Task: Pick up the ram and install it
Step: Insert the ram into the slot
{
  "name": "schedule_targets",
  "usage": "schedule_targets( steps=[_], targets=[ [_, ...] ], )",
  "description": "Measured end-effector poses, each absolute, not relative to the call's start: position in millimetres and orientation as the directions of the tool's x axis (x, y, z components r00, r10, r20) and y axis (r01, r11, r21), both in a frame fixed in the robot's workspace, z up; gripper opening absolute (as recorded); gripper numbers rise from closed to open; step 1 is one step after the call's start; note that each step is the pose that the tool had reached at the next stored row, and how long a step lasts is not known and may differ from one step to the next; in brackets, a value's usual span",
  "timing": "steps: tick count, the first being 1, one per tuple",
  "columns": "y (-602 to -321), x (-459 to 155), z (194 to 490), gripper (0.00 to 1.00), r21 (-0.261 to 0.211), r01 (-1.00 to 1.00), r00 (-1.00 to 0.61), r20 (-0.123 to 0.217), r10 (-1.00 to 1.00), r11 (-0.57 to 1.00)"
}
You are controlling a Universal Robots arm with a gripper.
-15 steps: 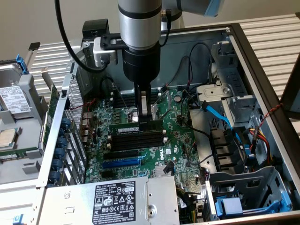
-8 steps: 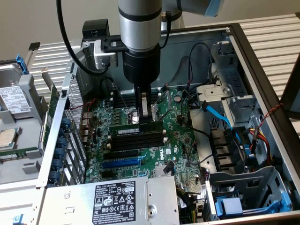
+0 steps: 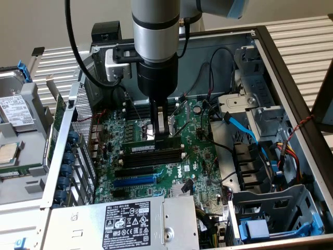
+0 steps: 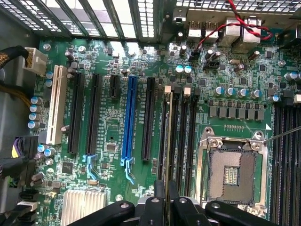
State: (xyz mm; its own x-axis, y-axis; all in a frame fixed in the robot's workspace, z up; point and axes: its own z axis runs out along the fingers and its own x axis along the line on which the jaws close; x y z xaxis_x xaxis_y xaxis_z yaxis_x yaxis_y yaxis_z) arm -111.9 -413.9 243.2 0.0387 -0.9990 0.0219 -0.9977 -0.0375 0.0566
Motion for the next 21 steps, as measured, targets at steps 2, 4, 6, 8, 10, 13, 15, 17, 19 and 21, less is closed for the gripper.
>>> schedule_targets(
  steps=[2, 4, 6, 8, 10, 13, 15, 17, 19, 21],
  targets=[
    [-413.9, -111.9, 242.4, 0.14, 0.056, -0.998, 0.039, 0.022, -0.999, -0.038],
    [-414.0, -112.0, 242.0, 0.14, 0.057, -0.998, 0.039, 0.022, -0.999, -0.037],
    [-414.1, -111.9, 241.8, 0.14, 0.057, -0.998, 0.039, 0.022, -0.999, -0.037],
    [-414.2, -111.9, 241.3, 0.14, 0.057, -0.998, 0.039, 0.022, -0.999, -0.038],
    [-414.1, -111.9, 240.3, 0.14, 0.057, -0.998, 0.039, 0.022, -0.999, -0.038],
    [-414.2, -112.0, 238.7, 0.14, 0.057, -0.998, 0.039, 0.022, -0.999, -0.038],
    [-414.2, -112.1, 238.2, 0.14, 0.057, -0.998, 0.039, 0.022, -0.999, -0.037],
    [-414.1, -112.4, 237.5, 0.14, 0.057, -0.998, 0.039, 0.022, -0.999, -0.038],
    [-414.2, -112.6, 237.0, 0.14, 0.057, -0.998, 0.039, 0.022, -0.999, -0.038],
    [-414.2, -112.6, 236.7, 0.14, 0.057, -0.998, 0.039, 0.022, -0.999, -0.038]
  ],
)
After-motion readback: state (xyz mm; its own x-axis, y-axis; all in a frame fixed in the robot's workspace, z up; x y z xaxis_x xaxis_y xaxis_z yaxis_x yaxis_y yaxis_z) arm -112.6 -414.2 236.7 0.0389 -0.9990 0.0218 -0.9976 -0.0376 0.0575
